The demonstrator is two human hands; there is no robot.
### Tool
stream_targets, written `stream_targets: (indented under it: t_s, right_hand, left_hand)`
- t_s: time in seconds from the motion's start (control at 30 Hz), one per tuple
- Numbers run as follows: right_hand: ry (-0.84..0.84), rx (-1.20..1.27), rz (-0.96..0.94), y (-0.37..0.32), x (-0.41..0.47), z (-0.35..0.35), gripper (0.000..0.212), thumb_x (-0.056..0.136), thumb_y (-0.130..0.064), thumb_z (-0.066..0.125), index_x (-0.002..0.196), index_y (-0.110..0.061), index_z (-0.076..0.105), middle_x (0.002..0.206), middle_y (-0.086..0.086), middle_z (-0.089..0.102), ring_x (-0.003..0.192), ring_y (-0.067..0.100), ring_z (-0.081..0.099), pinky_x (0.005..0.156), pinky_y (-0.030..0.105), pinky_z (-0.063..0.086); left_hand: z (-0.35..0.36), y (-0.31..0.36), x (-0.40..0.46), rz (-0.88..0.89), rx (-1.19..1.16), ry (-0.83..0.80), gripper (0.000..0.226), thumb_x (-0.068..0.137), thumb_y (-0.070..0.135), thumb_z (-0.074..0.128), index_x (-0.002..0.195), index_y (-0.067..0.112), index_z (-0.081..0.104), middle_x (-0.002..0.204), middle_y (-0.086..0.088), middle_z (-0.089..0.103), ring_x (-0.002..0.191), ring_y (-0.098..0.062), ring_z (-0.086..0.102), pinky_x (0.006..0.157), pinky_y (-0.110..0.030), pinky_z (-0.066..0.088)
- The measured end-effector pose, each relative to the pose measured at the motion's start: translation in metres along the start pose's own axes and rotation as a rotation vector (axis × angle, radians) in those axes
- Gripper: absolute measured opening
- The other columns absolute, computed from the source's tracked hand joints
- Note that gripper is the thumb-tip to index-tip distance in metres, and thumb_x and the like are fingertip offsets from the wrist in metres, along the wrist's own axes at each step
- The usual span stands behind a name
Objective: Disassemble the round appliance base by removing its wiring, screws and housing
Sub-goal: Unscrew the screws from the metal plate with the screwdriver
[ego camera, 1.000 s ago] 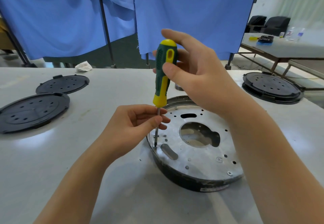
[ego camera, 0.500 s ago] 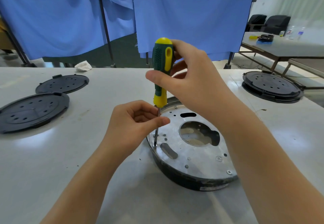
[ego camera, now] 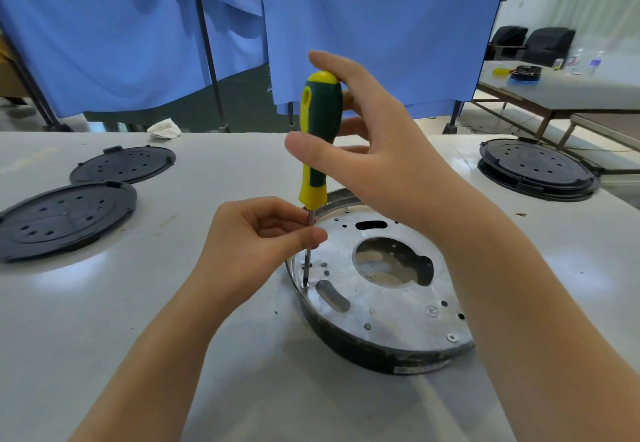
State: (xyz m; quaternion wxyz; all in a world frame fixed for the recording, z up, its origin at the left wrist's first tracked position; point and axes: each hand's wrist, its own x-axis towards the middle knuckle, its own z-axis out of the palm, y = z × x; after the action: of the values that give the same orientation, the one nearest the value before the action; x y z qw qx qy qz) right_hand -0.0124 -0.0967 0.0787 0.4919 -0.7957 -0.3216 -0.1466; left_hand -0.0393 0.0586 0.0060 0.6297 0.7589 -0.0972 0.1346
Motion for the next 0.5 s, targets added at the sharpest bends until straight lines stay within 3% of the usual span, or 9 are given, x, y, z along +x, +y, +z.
stream_targets:
  t_s: [0.1,0.23,0.33,0.43,0.5]
  right_hand:
    - [0.062,-0.108,-0.026,-0.0008,0.0011,0.0035,0.059,0.081,-0.049,0.069,0.133,-0.033,0.046,0.104,-0.009,0.056,0.088,0.007,0.061,0.076,0.022,0.055]
    - [0.112,-0.121,-0.027,-0.0025,0.0023,0.0071,0.045,0.08,-0.041,0.074,0.118,-0.024,0.059,0.092,-0.009,0.062,0.076,0.006,0.062,0.071,0.023,0.055]
    - [0.097,-0.064,-0.015,-0.0018,0.0027,0.0052,0.046,0.085,-0.028,0.071,0.127,-0.021,0.052,0.089,-0.008,0.061,0.076,0.006,0.063,0.072,0.021,0.055]
    - [0.033,0.048,0.016,0.0008,0.0018,0.0005,0.052,0.091,-0.014,0.061,0.138,-0.023,0.039,0.094,-0.002,0.06,0.075,0.002,0.06,0.071,0.014,0.051]
    - [-0.02,0.077,0.033,0.0025,0.001,-0.0008,0.057,0.093,-0.014,0.057,0.143,-0.026,0.032,0.103,0.002,0.06,0.082,0.004,0.059,0.074,0.013,0.05]
  left_hand:
    - [0.0026,-0.0012,0.001,0.027,0.067,0.059,0.028,0.048,0.034,0.085,0.069,0.022,0.07,0.063,0.003,0.071,0.058,-0.011,0.068,0.058,-0.014,0.052]
    - [0.0059,-0.0035,0.0015,0.042,0.083,0.036,0.027,0.052,0.038,0.082,0.072,0.023,0.071,0.066,0.003,0.07,0.06,-0.01,0.065,0.059,-0.015,0.053]
    - [0.0027,-0.0029,0.0011,0.037,0.073,-0.034,0.018,0.065,0.039,0.073,0.081,0.029,0.073,0.077,0.007,0.074,0.073,-0.008,0.07,0.065,-0.012,0.052]
    - [-0.0019,-0.0037,0.001,0.018,0.021,-0.108,0.012,0.083,0.02,0.065,0.091,0.026,0.072,0.084,0.006,0.076,0.079,-0.014,0.073,0.074,-0.018,0.056]
    - [-0.0019,-0.0031,0.0,0.011,-0.022,-0.106,0.014,0.079,0.016,0.067,0.088,0.025,0.073,0.082,0.003,0.077,0.077,-0.017,0.074,0.073,-0.02,0.057]
